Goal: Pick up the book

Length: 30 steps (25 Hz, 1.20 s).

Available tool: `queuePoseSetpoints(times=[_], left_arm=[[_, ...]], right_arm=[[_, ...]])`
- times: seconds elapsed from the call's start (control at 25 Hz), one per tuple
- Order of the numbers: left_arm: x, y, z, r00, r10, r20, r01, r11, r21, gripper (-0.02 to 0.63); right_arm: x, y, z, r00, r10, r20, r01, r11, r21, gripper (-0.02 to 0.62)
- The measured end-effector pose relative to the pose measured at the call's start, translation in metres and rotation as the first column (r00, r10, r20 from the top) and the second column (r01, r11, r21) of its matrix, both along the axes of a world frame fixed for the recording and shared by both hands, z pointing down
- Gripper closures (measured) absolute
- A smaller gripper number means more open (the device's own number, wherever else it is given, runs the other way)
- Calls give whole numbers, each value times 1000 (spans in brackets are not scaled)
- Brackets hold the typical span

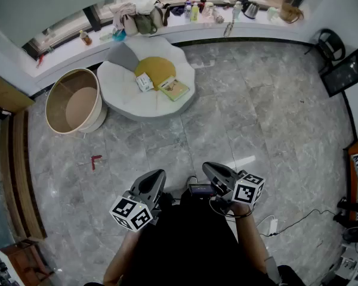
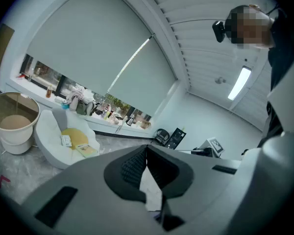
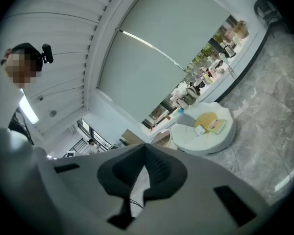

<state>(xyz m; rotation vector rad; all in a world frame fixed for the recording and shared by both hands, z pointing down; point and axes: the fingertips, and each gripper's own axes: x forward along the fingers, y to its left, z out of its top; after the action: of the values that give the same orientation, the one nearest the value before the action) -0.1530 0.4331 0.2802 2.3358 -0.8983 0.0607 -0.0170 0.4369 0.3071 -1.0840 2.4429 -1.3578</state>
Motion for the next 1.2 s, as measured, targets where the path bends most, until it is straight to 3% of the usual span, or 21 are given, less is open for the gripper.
queuePoseSetpoints(times=[0.44, 0.72, 0.96, 1.2], left_arm=[[49, 16, 3, 999, 43, 9, -43, 999, -1, 592], [78, 37, 10, 999, 38, 35, -37, 999, -23, 592], [72, 54, 20, 996, -14, 90, 19, 999, -47, 592], [69, 66, 29, 995, -36, 92, 44, 996, -77, 592]], right_arm=[[44, 21, 9, 1000, 21, -15, -21, 1000, -5, 578], [76, 43, 23, 999, 28, 34, -26, 997, -70, 578], [81, 57, 50, 998, -36, 46, 43, 986, -160, 577], [77, 65, 61, 998, -57, 36, 63, 981, -183, 577]])
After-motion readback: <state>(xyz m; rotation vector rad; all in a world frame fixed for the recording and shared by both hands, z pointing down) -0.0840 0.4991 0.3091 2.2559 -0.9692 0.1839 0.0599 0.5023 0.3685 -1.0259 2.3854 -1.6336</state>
